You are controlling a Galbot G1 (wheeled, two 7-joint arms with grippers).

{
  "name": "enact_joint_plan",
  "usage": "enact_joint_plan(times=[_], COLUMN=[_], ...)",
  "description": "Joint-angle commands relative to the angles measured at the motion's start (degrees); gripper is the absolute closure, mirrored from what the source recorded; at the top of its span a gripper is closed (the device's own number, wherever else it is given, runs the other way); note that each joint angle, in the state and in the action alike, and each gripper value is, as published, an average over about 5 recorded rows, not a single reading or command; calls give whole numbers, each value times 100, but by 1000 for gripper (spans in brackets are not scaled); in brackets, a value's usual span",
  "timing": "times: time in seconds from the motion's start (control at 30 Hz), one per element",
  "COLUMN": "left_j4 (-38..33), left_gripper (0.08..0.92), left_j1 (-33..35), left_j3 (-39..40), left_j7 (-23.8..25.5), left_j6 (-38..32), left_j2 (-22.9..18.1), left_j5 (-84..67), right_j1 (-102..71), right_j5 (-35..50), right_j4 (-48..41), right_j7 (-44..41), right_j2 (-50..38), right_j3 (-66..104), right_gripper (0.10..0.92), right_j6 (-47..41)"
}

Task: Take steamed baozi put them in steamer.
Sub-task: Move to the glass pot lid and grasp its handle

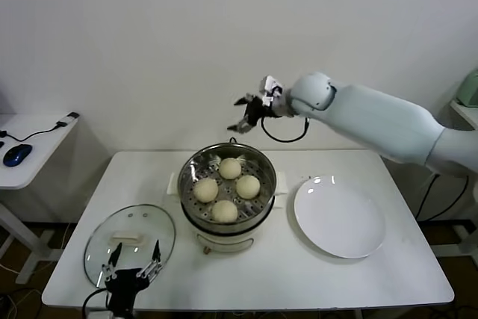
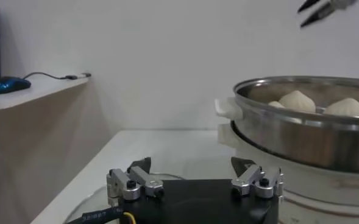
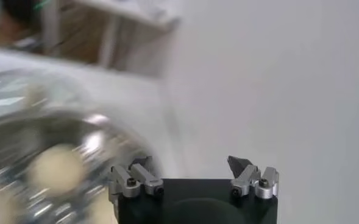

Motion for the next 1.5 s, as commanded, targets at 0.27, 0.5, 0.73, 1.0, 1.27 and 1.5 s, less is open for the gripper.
enact_joint_plan(times=[0.27, 0.5, 0.73, 1.0, 1.27, 1.5], left_j4=[-16, 111, 228, 601, 1583, 2732], left_gripper=[177, 177, 177, 177, 177, 177], left_j1=[-266, -423, -519, -550, -655, -761], left_j3=[-372, -415, -474, -538, -923, -1047], left_j7=[64, 120, 106, -218, -1312, -2760], left_j6=[-1, -137, -424, -1086, -2301, -2358], left_j2=[182, 235, 254, 278, 369, 704], left_j5=[-47, -34, 154, 1486, 4694, 7385], right_j1=[-6054, -8760, -10083, -10683, -10994, -11030], right_j5=[-1293, -1640, -1797, -2149, -2171, -2156], right_j4=[2263, 2358, 2249, 1849, 1758, 1813], right_j7=[2171, 1671, 1373, 1350, 1552, 1624], right_j2=[-2057, -1327, -362, 463, 769, 838], right_j3=[6300, 8765, 9332, 9172, 8892, 8752], right_gripper=[202, 203, 203, 203, 203, 203], right_j6=[564, 1500, 2652, 3429, 3457, 3524])
